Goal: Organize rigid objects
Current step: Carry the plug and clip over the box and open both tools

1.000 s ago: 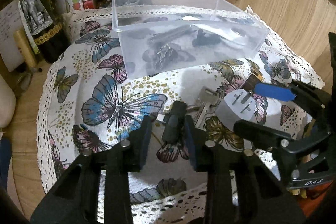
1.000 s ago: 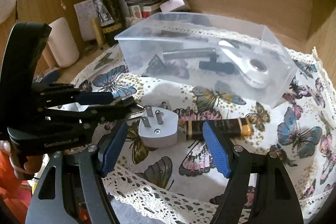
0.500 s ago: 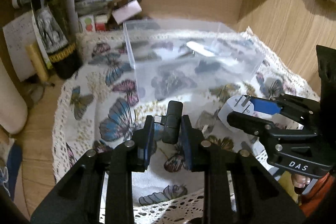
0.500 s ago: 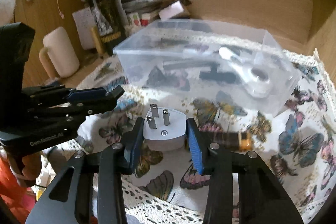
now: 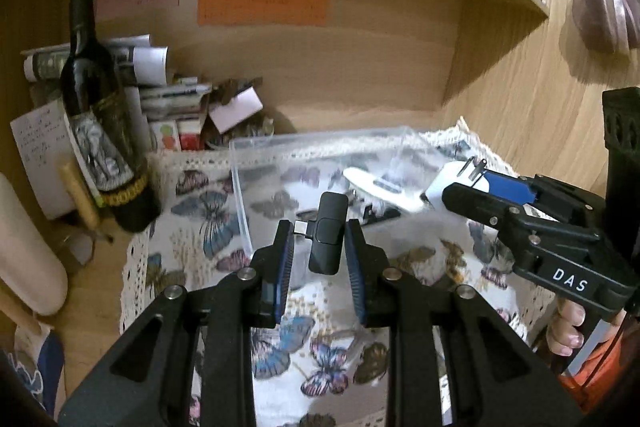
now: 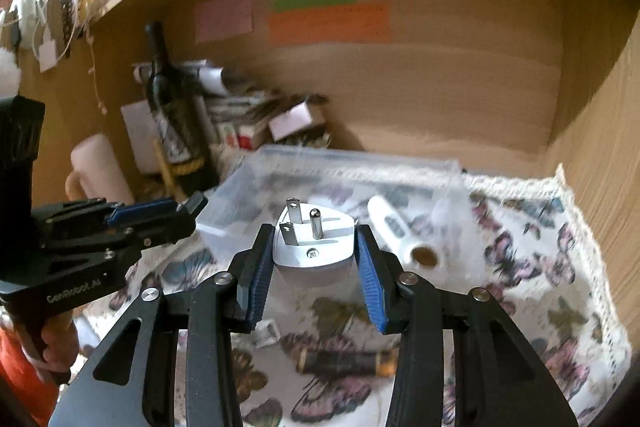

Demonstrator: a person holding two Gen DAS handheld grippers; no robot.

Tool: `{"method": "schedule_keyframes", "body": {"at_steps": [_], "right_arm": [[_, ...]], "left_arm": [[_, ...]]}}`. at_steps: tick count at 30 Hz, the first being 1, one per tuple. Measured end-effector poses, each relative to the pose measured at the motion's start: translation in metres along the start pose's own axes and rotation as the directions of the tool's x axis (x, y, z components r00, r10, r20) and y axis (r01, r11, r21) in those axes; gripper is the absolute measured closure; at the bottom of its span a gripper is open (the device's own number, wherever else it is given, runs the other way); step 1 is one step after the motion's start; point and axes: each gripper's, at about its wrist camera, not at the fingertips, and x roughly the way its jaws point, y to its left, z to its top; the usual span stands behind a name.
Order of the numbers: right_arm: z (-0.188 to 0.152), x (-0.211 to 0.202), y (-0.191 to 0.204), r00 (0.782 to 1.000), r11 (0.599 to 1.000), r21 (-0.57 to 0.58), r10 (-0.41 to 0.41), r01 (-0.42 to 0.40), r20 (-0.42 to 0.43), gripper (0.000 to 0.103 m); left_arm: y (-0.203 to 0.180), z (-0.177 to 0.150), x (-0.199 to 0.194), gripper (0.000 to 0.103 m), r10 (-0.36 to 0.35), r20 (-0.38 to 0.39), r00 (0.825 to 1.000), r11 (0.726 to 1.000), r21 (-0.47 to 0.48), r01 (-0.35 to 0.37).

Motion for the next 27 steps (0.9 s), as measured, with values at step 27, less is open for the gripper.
{"method": "schedule_keyframes", "body": {"at_steps": [27], "right_arm": [[0.003, 0.088, -0.053, 0.981, 0.992, 0.068, -0.095, 0.108, -0.168, 0.066]], "left_arm": [[0.013, 0.007, 0.096, 0.077, -0.016, -0.138, 0.99, 0.996, -0.088, 0.004]]}}
